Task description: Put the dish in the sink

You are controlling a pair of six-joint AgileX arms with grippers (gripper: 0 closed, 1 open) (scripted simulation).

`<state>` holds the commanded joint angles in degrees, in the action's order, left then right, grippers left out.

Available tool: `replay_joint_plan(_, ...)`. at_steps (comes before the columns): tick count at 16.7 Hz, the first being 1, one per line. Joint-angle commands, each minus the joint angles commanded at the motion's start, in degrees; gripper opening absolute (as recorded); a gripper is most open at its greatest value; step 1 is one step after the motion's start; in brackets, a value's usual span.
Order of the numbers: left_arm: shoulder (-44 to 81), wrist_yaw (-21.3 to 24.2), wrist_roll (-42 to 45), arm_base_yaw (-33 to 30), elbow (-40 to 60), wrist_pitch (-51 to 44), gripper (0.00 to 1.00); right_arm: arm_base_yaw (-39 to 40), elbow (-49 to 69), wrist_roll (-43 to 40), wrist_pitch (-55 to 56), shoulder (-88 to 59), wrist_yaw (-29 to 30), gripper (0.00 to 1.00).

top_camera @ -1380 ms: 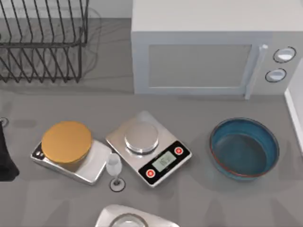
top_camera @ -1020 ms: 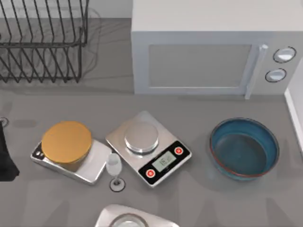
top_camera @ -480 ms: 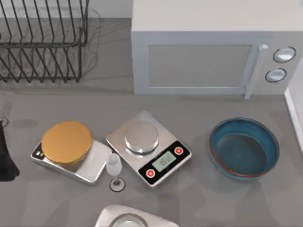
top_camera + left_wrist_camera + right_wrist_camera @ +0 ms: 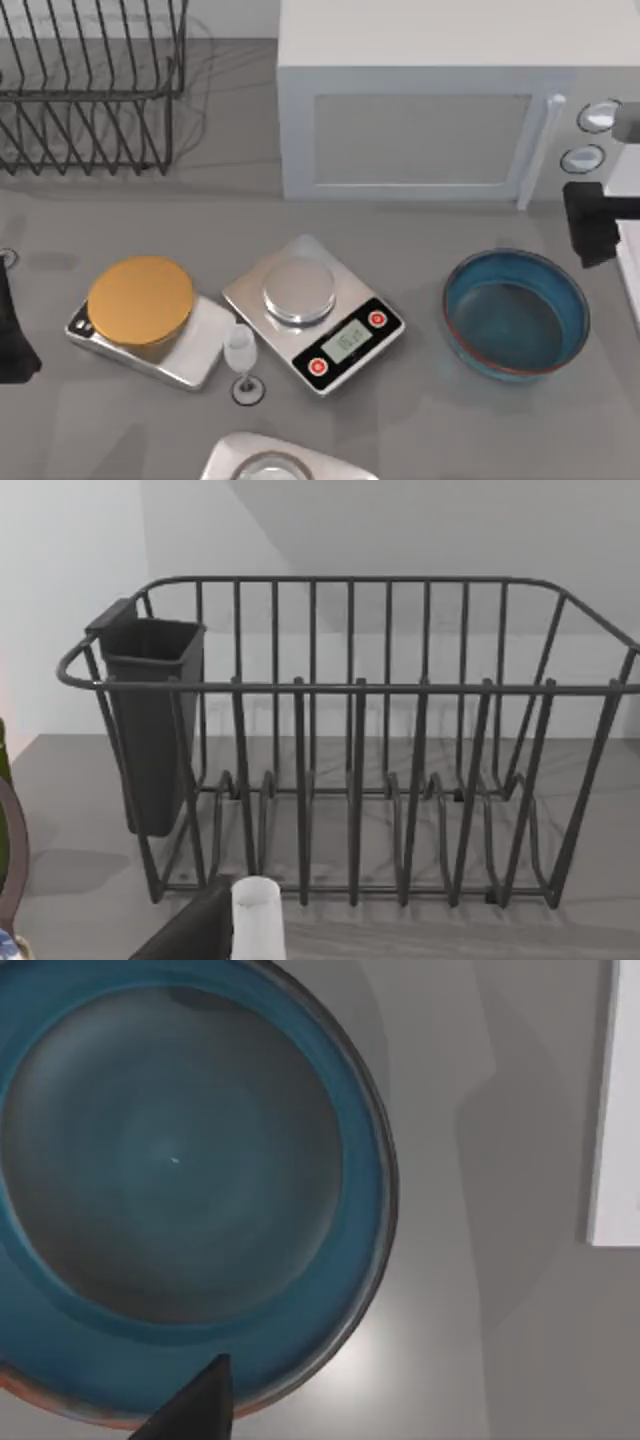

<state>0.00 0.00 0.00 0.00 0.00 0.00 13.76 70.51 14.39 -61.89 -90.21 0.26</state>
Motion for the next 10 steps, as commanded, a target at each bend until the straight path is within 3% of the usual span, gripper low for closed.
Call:
replay_joint_plan(4, 0.0, 0.0, 0.0, 0.0, 0.0, 0.0, 1.00, 1.5, 8.3, 1.6, -6.3, -9.3, -0.2, 1.00)
replay_joint_plan(10, 0.0, 0.0, 0.0, 0.0, 0.0, 0.0, 1.00, 1.5, 9.3, 1.8, -7.1, -10.5, -0.2, 1.00)
